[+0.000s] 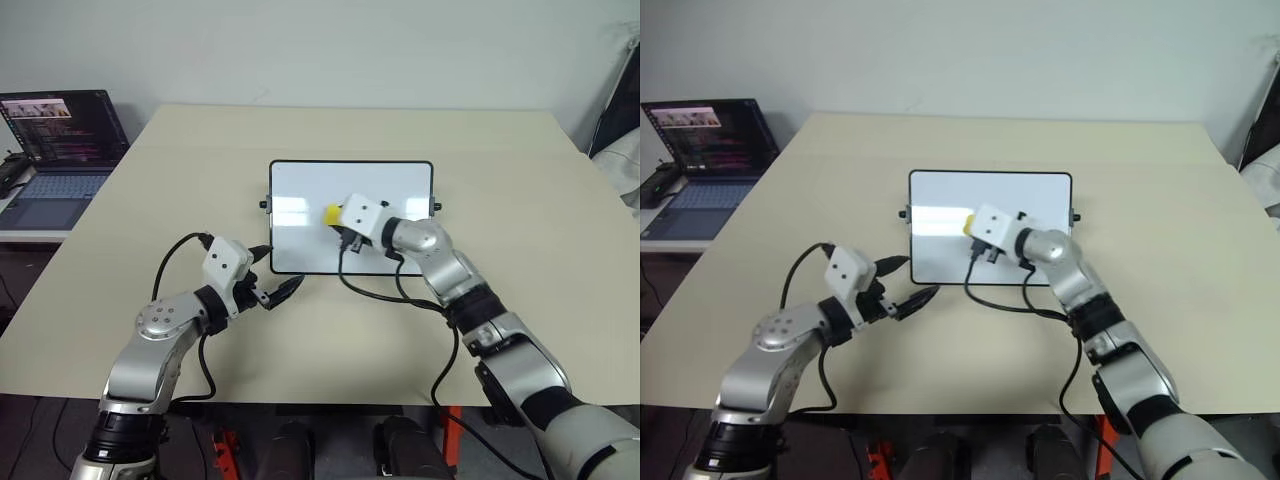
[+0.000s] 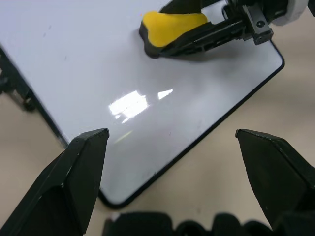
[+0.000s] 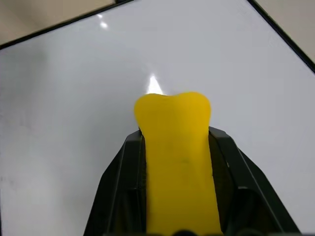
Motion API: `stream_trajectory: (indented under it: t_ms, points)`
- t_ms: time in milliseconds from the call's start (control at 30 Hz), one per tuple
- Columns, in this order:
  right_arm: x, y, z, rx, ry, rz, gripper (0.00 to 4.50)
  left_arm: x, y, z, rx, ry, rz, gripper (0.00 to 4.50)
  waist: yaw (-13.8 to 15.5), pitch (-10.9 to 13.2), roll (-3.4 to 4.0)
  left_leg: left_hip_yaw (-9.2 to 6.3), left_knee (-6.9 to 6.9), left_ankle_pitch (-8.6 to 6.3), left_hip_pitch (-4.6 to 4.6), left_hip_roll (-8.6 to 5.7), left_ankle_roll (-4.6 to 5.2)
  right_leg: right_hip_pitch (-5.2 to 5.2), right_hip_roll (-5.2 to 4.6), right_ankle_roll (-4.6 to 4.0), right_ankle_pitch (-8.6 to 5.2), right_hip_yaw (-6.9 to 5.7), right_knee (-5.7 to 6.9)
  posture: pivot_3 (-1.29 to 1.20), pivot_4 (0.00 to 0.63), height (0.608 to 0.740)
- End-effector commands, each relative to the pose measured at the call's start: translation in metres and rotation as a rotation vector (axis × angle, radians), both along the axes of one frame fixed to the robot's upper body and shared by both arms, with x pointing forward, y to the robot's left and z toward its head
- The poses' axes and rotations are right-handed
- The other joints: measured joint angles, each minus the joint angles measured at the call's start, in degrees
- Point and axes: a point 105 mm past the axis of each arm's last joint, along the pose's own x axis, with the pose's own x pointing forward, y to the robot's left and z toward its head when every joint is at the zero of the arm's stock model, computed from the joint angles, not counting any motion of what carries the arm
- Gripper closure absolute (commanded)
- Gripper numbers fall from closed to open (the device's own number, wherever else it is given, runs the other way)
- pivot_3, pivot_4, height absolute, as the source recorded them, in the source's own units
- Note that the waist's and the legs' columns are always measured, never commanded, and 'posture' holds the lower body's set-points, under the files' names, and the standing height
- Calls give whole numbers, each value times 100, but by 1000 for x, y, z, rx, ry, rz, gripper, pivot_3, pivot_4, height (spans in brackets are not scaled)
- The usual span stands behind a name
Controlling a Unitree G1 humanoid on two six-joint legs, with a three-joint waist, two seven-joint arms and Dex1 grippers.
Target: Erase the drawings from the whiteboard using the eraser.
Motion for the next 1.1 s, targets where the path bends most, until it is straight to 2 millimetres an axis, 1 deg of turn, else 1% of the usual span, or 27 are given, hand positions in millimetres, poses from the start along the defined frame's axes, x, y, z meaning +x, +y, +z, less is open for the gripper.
stream_trajectory:
  t_ms: [33, 100, 167, 267, 367, 400, 433, 533, 600, 667, 800, 867, 900, 967, 1067, 1100]
  points:
    - [-20, -24, 29, 181, 0, -100, 3218, -2, -29, 17, -29, -47, -127, 0, -15, 1, 2, -1, -1, -2, -9, 2, -3, -7, -1, 0, 0, 0, -1, 0, 150, 740]
    - [-36, -47, 36, 282, 9, -199, 3218, -3, -52, 15, -27, -36, -222, 0, 2, 0, 2, -9, 0, -5, -43, 4, -9, -36, -3, 7, -5, -2, -4, 0, 150, 740]
    - [-56, -70, 32, 321, 30, -297, 3218, -6, -74, 13, -21, -27, -320, 0, 5, 0, 3, -3, 4, -4, -117, 2, -13, -107, -4, 11, -7, -1, 3, 0, 150, 740]
    - [-86, -107, 19, 357, 79, -487, 3218, -8, -106, 17, -27, -29, -454, 0, 11, 0, 3, -10, 6, -4, -153, -1, -18, -130, -6, 19, -12, -7, -9, 0, 150, 740]
    - [-101, -139, 4, 414, 126, -698, 3218, -14, -130, 16, -33, -1, -584, 0, -27, 0, 3, 1, 6, -6, -157, -4, -15, -137, -4, 20, -12, -2, -7, 0, 150, 740]
    - [-103, -145, 0, 418, 137, -742, 3218, -14, -135, 15, -20, -4, -611, 0, -49, 0, 3, 3, 8, -6, -151, -5, -14, -136, -2, 20, -12, 1, -2, 0, 150, 740]
    - [-104, -146, -4, 436, 160, -756, 3218, -14, -140, 13, -13, -3, -638, 0, -57, 0, 3, 10, 8, -7, -140, -5, -13, -133, 6, 20, -12, 6, 3, 0, 150, 740]
    - [-102, -156, -19, 535, 233, -844, 3218, -18, -157, 14, -4, 17, -741, 0, -68, 0, 3, 15, 4, -6, -96, -6, -12, -106, 18, 21, -14, 10, 19, 0, 150, 740]
    - [-99, -164, -24, 576, 245, -891, 3218, -20, -164, 13, 18, 21, -801, 0, -68, 0, 3, 19, 4, -6, -89, -6, -12, -97, 26, 22, -15, 5, 23, 0, 150, 740]
    - [-96, -173, -26, 571, 236, -921, 3218, -15, -170, 13, 31, 10, -814, 0, -63, 0, 3, 27, 7, -4, -89, -6, -10, -96, 27, 23, -15, 8, 24, 0, 150, 740]
    - [-86, -182, -31, 582, 245, -950, 3218, -7, -179, 15, 49, -1, -817, 0, -66, 0, 3, 28, 8, -4, -90, -9, -9, -95, 22, 21, -14, 11, 24, 0, 150, 740]
    - [-80, -188, -36, 574, 246, -964, 2482, -7, -183, 14, 55, -5, -824, 0, -63, 0, 3, 28, 7, -4, -91, -9, -9, -95, 22, 21, -14, 8, 24, 0, 150, 740]
    - [-77, -189, -38, 575, 249, -966, 2226, -6, -184, 14, 58, -8, -825, 0, -56, 0, 3, 28, 6, -4, -91, -10, -9, -96, 22, 22, -14, 9, 23, 0, 150, 740]
    - [-71, -190, -38, 582, 248, -963, 1539, -8, -186, 13, 52, -11, -824, 0, -61, 0, 3, 28, 4, -4, -92, -9, -9, -96, 20, 23, -17, 10, 21, 0, 150, 740]
    - [-65, -193, -39, 603, 249, -963, 472, -9, -181, 11, 44, -11, -799, 0, -65, 1, 4, 27, 4, -4, -92, -8, -9, -98, 20, 23, -17, 15, 21, 0, 150, 740]
    - [-65, -195, -38, 605, 246, -961, 92, -8, -177, 9, 45, -6, -780, 0, -64, 1, 4, 26, 4, -4, -92, -9, -9, -98, 19, 23, -17, 15, 22, 0, 150, 740]
